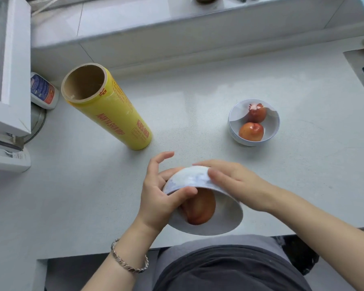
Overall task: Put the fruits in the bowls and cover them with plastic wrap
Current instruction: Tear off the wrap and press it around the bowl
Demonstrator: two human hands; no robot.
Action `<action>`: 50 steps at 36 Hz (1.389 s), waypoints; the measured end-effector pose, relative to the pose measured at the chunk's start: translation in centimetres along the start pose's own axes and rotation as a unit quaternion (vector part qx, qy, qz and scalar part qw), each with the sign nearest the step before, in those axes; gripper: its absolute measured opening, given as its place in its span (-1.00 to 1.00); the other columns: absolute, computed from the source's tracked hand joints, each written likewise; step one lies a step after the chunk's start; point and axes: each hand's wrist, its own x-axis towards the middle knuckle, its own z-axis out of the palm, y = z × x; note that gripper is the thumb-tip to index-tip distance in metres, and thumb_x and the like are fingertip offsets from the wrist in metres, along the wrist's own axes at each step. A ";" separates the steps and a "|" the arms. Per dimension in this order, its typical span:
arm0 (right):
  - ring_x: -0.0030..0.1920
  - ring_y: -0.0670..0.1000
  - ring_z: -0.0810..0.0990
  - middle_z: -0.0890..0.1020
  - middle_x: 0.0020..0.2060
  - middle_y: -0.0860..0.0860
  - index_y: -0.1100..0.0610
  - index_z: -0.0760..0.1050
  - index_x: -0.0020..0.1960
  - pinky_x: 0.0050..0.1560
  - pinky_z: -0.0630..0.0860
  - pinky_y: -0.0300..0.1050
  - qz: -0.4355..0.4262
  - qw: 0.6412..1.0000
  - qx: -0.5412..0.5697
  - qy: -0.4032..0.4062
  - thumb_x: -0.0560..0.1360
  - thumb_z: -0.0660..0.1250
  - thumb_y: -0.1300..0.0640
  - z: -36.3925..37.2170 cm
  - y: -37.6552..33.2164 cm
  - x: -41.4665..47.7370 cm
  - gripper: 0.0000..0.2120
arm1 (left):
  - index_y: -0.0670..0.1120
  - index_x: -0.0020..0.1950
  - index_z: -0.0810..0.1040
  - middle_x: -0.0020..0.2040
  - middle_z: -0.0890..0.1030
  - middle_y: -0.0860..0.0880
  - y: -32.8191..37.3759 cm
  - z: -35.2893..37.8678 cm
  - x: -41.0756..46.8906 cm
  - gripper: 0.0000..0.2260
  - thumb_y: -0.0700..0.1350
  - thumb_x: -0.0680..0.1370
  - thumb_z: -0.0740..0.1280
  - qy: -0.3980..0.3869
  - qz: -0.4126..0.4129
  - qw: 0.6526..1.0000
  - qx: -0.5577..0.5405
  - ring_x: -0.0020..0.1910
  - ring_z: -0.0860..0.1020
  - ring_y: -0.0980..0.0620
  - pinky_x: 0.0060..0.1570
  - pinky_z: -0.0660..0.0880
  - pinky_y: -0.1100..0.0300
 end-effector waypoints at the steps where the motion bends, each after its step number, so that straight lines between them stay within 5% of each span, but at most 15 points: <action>1: 0.16 -0.17 0.52 0.61 0.08 -0.15 -0.01 0.54 0.08 0.28 0.37 -0.21 0.022 0.999 0.025 -0.001 0.38 -0.01 -0.34 -0.3 0.8 -0.1 -0.42 | 0.00 0.14 0.34 -0.28 0.69 0.06 0.0 -0.2 0.1 -0.13 0.39 0.00 0.51 0.010 -0.003 1.000 -0.025 -0.30 0.61 0.14 -0.24 0.51 0.32; 4: 0.20 -0.25 0.50 0.61 0.09 -0.21 -0.09 0.58 0.04 0.39 0.29 -0.07 0.059 0.996 0.071 0.005 0.32 -0.04 -0.52 -1.2 2.1 -0.7 -0.31 | -0.01 0.12 0.38 -0.40 0.63 0.03 0.0 -1.0 0.8 -0.17 0.39 0.01 0.51 0.056 -0.016 0.995 -0.084 -0.40 0.56 0.14 -0.32 0.50 0.29; 8: 0.31 -0.31 0.37 0.48 0.28 -0.24 -0.19 0.41 0.22 0.44 0.22 -0.13 0.015 0.989 0.114 0.089 0.17 -0.06 -0.63 -2.4 1.2 -0.8 -0.18 | 0.01 0.06 0.45 -0.39 0.62 0.05 -0.1 -1.9 1.7 -0.23 0.41 0.02 0.49 0.083 -0.018 0.992 -0.092 -0.38 0.56 0.11 -0.28 0.49 0.20; 10: 0.31 -0.24 0.40 0.49 0.27 -0.18 -0.11 0.42 0.24 0.35 0.31 -0.27 -0.025 0.986 0.146 0.072 0.25 -0.01 -0.56 -2.1 0.2 0.1 -0.23 | 0.00 0.04 0.46 -0.39 0.62 0.04 -0.1 -1.8 1.9 -0.25 0.39 0.02 0.51 0.075 -0.019 0.992 -0.096 -0.39 0.56 0.10 -0.30 0.50 0.20; 13: 0.31 -0.15 0.44 0.58 0.12 -0.26 -0.19 0.53 0.09 0.15 0.43 -0.40 0.020 0.987 0.158 0.032 0.42 0.12 -0.35 -0.8 -1.1 1.3 -0.59 | -0.03 0.01 0.47 -0.39 0.63 0.03 0.0 -1.4 2.0 -0.26 0.37 0.02 0.52 0.063 -0.017 0.992 -0.106 -0.41 0.56 0.11 -0.35 0.51 0.27; 16: 0.27 -0.32 0.39 0.47 0.24 -0.30 -0.26 0.42 0.18 0.24 0.32 -0.44 -0.004 0.990 0.126 0.056 0.30 0.14 -0.44 0.0 -0.7 1.2 -0.48 | -0.07 -0.06 0.50 -0.40 0.63 0.04 -0.3 -1.1 1.9 -0.29 0.37 0.01 0.52 0.077 -0.022 0.990 -0.114 -0.42 0.55 0.11 -0.36 0.51 0.29; 20: 0.16 -0.31 0.48 0.53 0.14 -0.27 -0.20 0.44 0.11 0.14 0.37 -0.44 0.021 0.988 0.144 0.050 0.42 0.10 -0.20 0.3 -0.5 1.1 -0.68 | -0.10 -0.14 0.52 -0.41 0.61 0.03 -1.1 -0.6 1.6 -0.31 0.37 -0.01 0.52 0.101 -0.051 0.988 -0.106 -0.41 0.52 0.08 -0.35 0.48 0.27; 24: 0.19 -0.13 0.54 0.61 0.14 -0.11 -0.04 0.53 0.15 0.27 0.40 -0.15 0.082 0.982 0.160 0.049 0.43 0.02 -0.31 -0.2 0.6 1.2 -0.47 | -0.10 -0.16 0.56 -0.32 0.62 -0.06 -1.3 0.2 1.7 -0.54 0.21 0.16 0.49 0.123 -0.129 0.978 -0.110 -0.31 0.55 0.00 -0.26 0.53 0.14; 26: 0.14 -0.13 0.56 0.63 0.06 -0.14 -0.07 0.56 0.09 0.28 0.40 -0.05 0.123 0.981 0.135 0.059 0.42 -0.06 -0.43 -0.6 1.3 0.8 -0.37 | -0.10 -0.12 0.61 -0.11 0.66 -0.14 -1.5 0.6 2.0 -0.45 0.32 0.15 0.48 0.146 -0.180 0.968 -0.094 -0.09 0.60 -0.11 0.04 0.52 -0.04; 29: -0.04 -0.08 0.64 0.67 -0.08 -0.10 -0.11 0.55 0.01 0.06 0.57 -0.10 0.147 0.972 0.172 0.062 0.45 -0.06 -0.30 -1.0 1.8 -0.1 -0.52 | -0.04 0.00 0.61 0.10 0.62 -0.11 -1.8 0.7 2.5 -0.32 0.44 0.14 0.39 0.182 -0.249 0.947 -0.085 0.15 0.54 -0.14 0.24 0.41 -0.14; 32: -0.06 0.05 0.67 0.66 -0.01 0.04 -0.16 0.48 0.14 -0.10 0.61 -0.10 0.151 0.964 0.213 0.042 0.58 -0.03 -0.14 -1.1 1.9 -0.6 -0.66 | 0.00 0.11 0.59 0.11 0.63 -0.05 -2.1 0.7 3.4 -0.34 0.43 0.21 0.36 0.175 -0.304 0.929 -0.120 0.14 0.56 -0.09 0.24 0.43 -0.11; 36: -0.05 0.19 0.65 0.62 0.03 0.18 -0.11 0.42 0.25 -0.04 0.62 -0.07 0.147 0.961 0.219 0.082 0.62 -0.02 0.00 -0.9 2.6 -0.2 -0.69 | -0.06 0.10 0.60 0.02 0.67 -0.12 -2.0 1.3 4.8 -0.52 0.30 0.44 0.26 0.150 -0.328 0.922 -0.143 0.01 0.63 -0.12 0.07 0.55 -0.04; 41: -0.26 0.07 0.65 0.63 -0.17 0.13 0.08 0.47 0.11 -0.24 0.61 -0.15 0.146 0.951 0.215 0.166 0.63 -0.01 0.15 -0.4 3.7 0.6 -0.71 | -0.04 -0.02 0.58 -0.03 0.67 -0.12 -1.6 1.8 6.7 -0.59 0.28 0.48 0.23 0.115 -0.320 0.936 -0.091 -0.01 0.63 -0.13 0.09 0.54 -0.05; 44: -0.27 0.14 0.60 0.56 -0.20 0.18 0.23 0.46 0.06 -0.27 0.62 -0.14 0.161 0.939 0.205 0.223 0.62 0.00 0.17 -0.1 4.7 1.7 -0.72 | 0.01 -0.06 0.54 -0.05 0.66 -0.06 -1.6 1.8 7.7 -0.63 0.25 0.55 0.11 0.098 -0.300 0.948 -0.044 -0.06 0.62 -0.07 -0.10 0.57 0.09; 50: -0.40 0.06 0.53 0.46 -0.29 0.13 0.18 0.40 0.06 -0.16 0.63 0.00 0.174 0.923 0.173 0.296 0.60 0.02 0.16 -0.3 6.4 5.7 -0.80 | 0.04 0.04 0.45 0.11 0.53 -0.02 -2.5 -0.1 7.8 -0.77 0.16 0.52 0.24 0.085 -0.249 0.955 0.140 0.14 0.51 -0.04 0.19 0.45 0.00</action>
